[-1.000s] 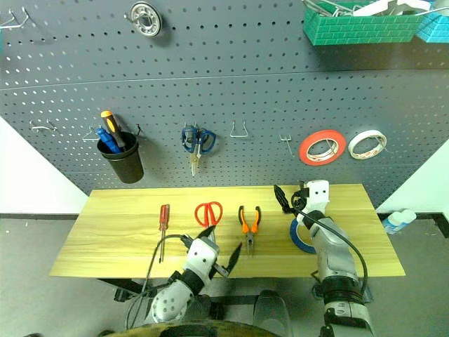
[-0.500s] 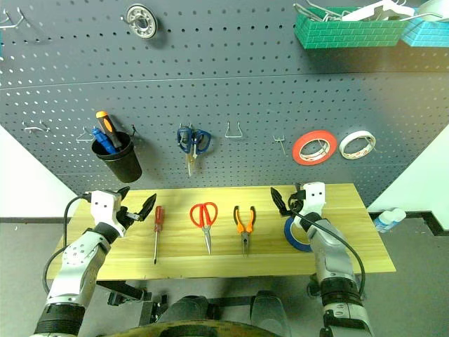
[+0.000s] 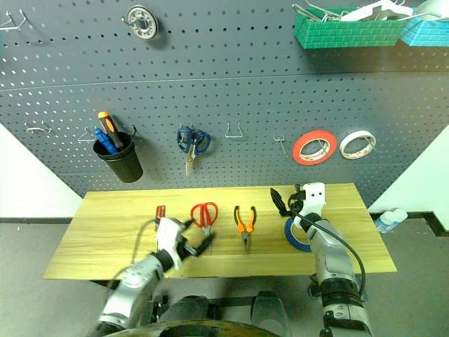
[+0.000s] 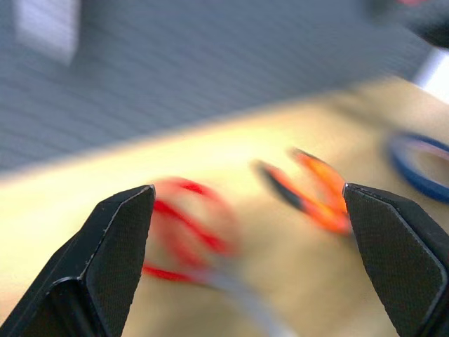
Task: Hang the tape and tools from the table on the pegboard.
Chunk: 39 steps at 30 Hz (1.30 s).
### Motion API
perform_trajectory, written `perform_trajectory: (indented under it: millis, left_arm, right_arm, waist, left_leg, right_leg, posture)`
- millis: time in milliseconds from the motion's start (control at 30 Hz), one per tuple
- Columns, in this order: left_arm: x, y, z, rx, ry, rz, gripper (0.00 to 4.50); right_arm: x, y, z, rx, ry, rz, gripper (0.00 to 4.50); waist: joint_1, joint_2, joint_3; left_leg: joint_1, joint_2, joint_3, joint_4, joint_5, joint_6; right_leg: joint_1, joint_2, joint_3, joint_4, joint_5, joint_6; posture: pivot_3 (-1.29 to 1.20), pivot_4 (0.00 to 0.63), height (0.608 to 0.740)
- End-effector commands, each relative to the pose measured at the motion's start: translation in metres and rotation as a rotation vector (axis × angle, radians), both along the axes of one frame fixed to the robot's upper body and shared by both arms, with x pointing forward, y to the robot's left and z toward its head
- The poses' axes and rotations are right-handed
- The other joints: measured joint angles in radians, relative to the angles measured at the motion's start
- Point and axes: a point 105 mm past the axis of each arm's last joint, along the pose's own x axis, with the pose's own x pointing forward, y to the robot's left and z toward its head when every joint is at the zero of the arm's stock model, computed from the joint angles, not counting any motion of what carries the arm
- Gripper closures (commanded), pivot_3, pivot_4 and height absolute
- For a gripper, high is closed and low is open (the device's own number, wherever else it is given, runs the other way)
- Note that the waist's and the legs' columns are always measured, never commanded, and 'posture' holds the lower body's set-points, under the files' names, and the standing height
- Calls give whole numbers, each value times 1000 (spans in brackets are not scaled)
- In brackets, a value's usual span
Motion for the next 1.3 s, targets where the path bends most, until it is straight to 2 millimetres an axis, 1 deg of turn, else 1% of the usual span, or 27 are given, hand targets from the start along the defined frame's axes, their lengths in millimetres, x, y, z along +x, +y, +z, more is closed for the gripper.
perform_trajectory:
  millis: [33, 133, 233, 267, 333, 500, 633, 700, 767, 900, 933, 1000, 1067, 1100, 1133, 1200, 1300]
  left_arm:
    - [-19, -27, -13, 33, 10, -84, 21]
    - [-29, -39, -18, -2, 38, -104, 21]
    - [-37, -51, -19, -27, 44, -126, 21]
    - [-37, -51, -18, -14, 32, -124, 21]
    - [-36, -51, -16, -35, 30, -115, 21]
    - [-30, -49, -8, -15, -17, -109, 21]
    - [-21, -39, -3, 42, -73, -83, 21]
    - [-21, -41, -2, 19, -56, -99, 21]
    - [-22, -42, -2, 32, -66, -97, 21]
    - [-16, -34, 0, 55, -85, -77, 21]
    - [-12, -28, 2, 82, -113, -42, 21]
    - [3, -6, 9, 104, -151, 56, 21]
    - [23, 30, 22, 170, -217, 150, 21]
    - [31, 43, 27, 163, -222, 171, 21]
    - [36, 52, 31, 171, -230, 177, 21]
    - [40, 60, 36, 174, -243, 180, 21]
    - [40, 59, 37, 130, -218, 164, 21]
  right_arm:
    - [6, 2, 17, 3, -64, 8, 0]
    - [7, 3, 18, 5, -67, 8, 0]
    - [7, 4, 17, 2, -66, 11, 0]
    - [7, 4, 17, 1, -65, 12, 0]
    - [7, 4, 17, 6, -66, 11, 0]
    - [8, 6, 17, 5, -66, 18, 0]
    - [9, 6, 18, 6, -69, 20, 0]
    - [10, 8, 19, 8, -72, 24, 0]
    - [11, 10, 19, 8, -73, 27, 0]
    - [11, 10, 20, 7, -74, 28, 0]
    - [10, 10, 20, 8, -74, 27, 0]
    - [10, 10, 19, 11, -75, 27, 0]
    - [10, 9, 19, 10, -74, 21, 0]
    - [10, 9, 19, 8, -72, 21, 0]
    - [10, 9, 19, 11, -72, 22, 0]
    - [10, 11, 19, 11, -74, 27, 0]
    - [11, 12, 20, 12, -77, 25, 0]
  waist:
    - [1, 0, 0]
    - [2, 1, 0]
    - [2, 2, 0]
    - [2, 2, 0]
    - [3, 2, 0]
    - [3, 2, 0]
    - [3, 2, 0]
    - [3, 3, 0]
    - [2, 3, 0]
    - [3, 3, 0]
    - [3, 3, 0]
    - [3, 3, 0]
    - [3, 2, 1]
    - [3, 2, 1]
    - [3, 2, 1]
    - [0, 4, 0]
    - [0, 5, -1]
  left_leg:
    - [0, 0, 0, 0, 0, 0]
    - [0, 2, 0, 0, 0, 0]
    - [0, 3, 0, 1, 0, 0]
    - [0, 2, 0, 2, 0, 0]
    - [0, 2, 0, 2, 0, 0]
    - [-1, 2, 0, 1, 0, 0]
    - [-1, 2, 0, 2, 0, 0]
    - [-1, 2, 0, 1, 0, 0]
    - [-1, 2, 0, 1, 0, 0]
    - [-1, 2, 0, 1, 0, 0]
    - [-1, 2, 0, 1, 0, 0]
    - [-1, 2, 0, 1, 0, 0]
    - [-1, 2, 0, 1, 0, 0]
    - [-1, 3, 0, 1, 0, 0]
    - [0, 3, 0, 1, 0, 0]
    - [0, 4, -1, 1, 0, -1]
    - [-1, 2, -1, 1, 0, 0]
  right_leg:
    - [0, 0, 0, 0, 0, 0]
    - [0, 2, 0, 0, 0, 0]
    - [0, 2, 0, 0, 0, 0]
    - [0, 2, 0, 0, 0, 0]
    - [0, 2, 0, 0, 0, 0]
    - [0, 2, 0, 0, 0, 0]
    - [0, 2, 0, 0, 0, 0]
    - [0, 2, 0, 0, 0, 0]
    - [0, 2, 0, 0, 0, 0]
    - [0, 2, 0, -1, 0, 0]
    - [0, 2, 0, -1, 0, 0]
    - [0, 2, 0, -1, 0, 0]
    - [0, 2, 0, -1, 0, 0]
    - [-1, 3, 0, 0, 0, 0]
    - [-1, 3, 0, 0, 0, 0]
    - [-1, 4, 0, 1, 0, -1]
    - [-1, 3, 1, -1, 0, -1]
  posture:
    - [-110, 0, 736]
    - [-109, 0, 736]
    - [-109, 0, 736]
    - [-107, 0, 736]
    - [-107, 0, 736]
    - [-107, 0, 736]
    - [-106, 0, 736]
    - [-106, 0, 736]
    - [-107, 0, 736]
    - [-104, 0, 736]
    - [-107, 0, 736]
    - [-107, 0, 736]
    - [-111, 0, 736]
    - [-111, 0, 736]
    - [-111, 0, 736]
    - [-111, 0, 736]
    - [-114, 0, 736]
